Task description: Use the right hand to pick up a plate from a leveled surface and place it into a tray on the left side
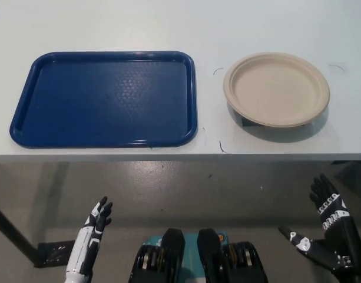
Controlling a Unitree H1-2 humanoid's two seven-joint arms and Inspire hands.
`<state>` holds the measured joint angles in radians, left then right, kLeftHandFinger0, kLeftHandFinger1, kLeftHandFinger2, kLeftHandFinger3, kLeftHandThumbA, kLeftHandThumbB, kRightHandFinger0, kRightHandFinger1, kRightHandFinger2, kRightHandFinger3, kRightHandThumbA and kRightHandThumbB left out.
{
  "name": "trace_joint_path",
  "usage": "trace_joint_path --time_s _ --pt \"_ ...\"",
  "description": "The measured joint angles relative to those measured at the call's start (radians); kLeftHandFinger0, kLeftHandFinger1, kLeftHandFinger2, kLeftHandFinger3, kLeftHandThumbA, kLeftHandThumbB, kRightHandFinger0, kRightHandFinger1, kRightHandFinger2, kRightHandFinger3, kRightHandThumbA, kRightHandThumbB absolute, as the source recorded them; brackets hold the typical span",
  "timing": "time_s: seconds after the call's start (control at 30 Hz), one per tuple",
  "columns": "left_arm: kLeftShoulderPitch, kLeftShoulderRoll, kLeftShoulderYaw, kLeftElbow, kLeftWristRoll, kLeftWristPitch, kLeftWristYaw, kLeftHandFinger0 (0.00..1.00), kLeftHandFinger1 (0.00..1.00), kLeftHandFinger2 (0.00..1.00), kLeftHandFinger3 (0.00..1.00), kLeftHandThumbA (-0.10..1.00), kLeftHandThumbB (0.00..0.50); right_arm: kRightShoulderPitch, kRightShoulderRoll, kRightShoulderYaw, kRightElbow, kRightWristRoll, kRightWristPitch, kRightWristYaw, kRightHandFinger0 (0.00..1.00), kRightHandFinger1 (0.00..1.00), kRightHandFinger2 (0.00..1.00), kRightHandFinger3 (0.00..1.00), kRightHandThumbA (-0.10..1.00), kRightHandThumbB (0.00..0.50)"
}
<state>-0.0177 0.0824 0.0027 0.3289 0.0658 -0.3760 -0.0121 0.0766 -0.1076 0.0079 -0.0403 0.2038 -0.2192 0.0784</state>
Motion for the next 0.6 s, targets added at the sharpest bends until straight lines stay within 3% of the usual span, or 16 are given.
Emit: trace_joint_path --time_s 0.6 --pt "0.000 -0.001 0.000 0.019 0.004 0.001 0.000 1.00 1.00 1.00 1.00 0.98 0.204 -0.027 0.002 -0.023 -0.003 0.351 0.209 0.015 1.00 1.00 1.00 1.00 1.00 0.375"
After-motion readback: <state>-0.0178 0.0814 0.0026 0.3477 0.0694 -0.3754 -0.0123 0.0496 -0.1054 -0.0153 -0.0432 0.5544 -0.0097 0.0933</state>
